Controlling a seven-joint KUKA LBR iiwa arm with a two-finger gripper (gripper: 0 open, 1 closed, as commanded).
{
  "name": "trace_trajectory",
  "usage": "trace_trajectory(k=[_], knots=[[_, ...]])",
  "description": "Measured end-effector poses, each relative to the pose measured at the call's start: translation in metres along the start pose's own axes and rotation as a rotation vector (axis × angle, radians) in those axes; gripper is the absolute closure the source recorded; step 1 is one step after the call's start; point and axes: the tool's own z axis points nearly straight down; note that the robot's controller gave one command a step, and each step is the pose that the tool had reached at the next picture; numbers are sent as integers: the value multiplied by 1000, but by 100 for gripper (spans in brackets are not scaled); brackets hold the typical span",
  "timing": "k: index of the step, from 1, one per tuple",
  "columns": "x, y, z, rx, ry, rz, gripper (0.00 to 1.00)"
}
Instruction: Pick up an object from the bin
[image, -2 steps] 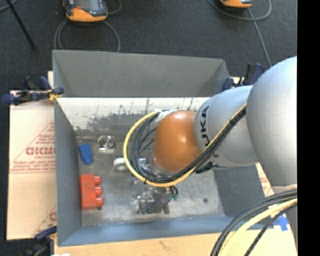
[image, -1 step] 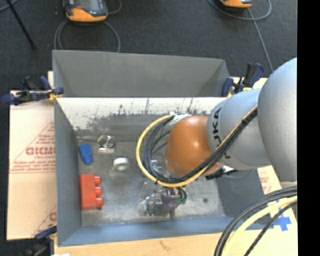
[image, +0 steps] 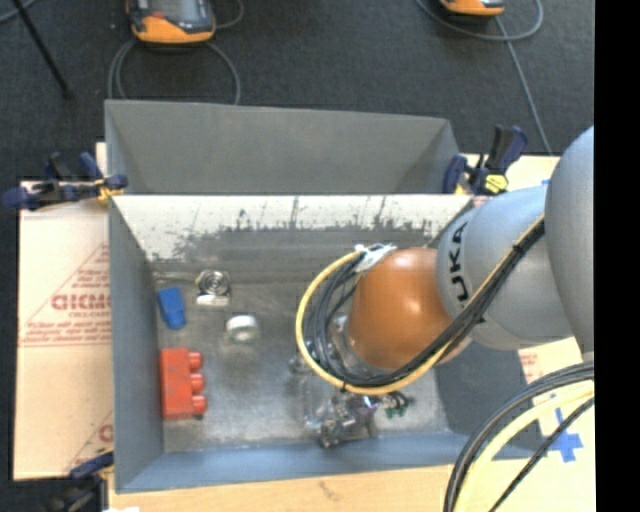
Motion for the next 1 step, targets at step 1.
trace_trajectory(k=[1], knots=[[0,0,0,0,0,5,100]])
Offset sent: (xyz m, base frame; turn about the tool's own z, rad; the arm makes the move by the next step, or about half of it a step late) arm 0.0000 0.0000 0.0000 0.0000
